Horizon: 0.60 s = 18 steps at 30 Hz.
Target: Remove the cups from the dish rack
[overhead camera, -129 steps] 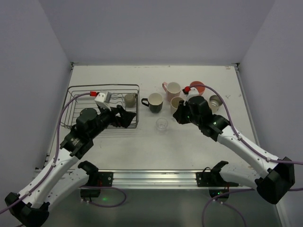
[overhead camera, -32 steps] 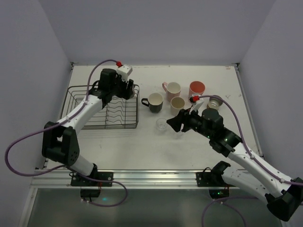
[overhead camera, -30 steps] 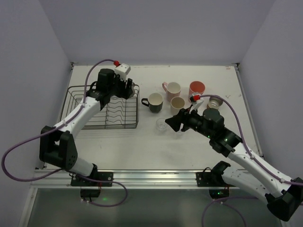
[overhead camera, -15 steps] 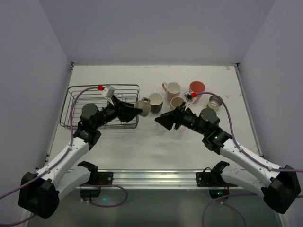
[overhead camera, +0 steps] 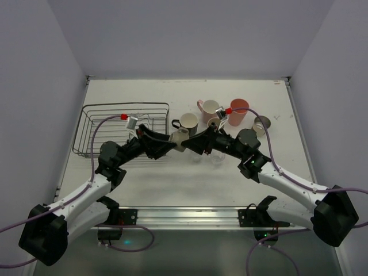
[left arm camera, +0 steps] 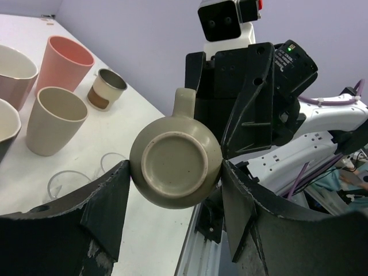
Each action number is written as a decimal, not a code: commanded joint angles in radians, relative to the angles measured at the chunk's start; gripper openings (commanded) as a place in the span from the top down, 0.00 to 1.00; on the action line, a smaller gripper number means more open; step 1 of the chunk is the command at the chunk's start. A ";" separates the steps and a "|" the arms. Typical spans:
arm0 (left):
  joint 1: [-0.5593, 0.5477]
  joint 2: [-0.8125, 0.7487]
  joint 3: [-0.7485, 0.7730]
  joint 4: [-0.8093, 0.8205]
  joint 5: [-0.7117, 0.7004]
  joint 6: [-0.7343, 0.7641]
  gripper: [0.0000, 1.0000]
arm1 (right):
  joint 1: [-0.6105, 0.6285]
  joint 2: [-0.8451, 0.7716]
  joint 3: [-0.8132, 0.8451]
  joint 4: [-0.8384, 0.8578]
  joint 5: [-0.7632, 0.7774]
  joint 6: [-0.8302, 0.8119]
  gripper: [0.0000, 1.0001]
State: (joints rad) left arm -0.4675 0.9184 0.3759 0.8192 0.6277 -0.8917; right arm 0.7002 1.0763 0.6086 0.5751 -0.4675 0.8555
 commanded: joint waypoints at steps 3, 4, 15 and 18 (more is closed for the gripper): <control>-0.023 -0.006 -0.019 0.176 0.026 -0.001 0.85 | 0.033 0.062 0.063 0.144 0.013 0.039 0.59; -0.026 -0.007 -0.022 0.176 0.027 0.005 0.84 | 0.044 0.069 0.062 0.157 0.018 0.046 0.62; -0.026 -0.214 0.066 -0.300 -0.178 0.212 0.00 | 0.016 -0.081 0.008 -0.083 0.182 -0.056 1.00; -0.026 -0.250 0.179 -0.562 -0.267 0.313 0.00 | -0.004 -0.177 0.081 -0.466 0.367 -0.200 1.00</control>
State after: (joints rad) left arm -0.4908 0.6956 0.4431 0.5205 0.4828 -0.7193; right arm 0.7170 0.9859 0.5949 0.4438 -0.3016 0.8074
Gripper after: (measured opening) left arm 0.997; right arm 0.109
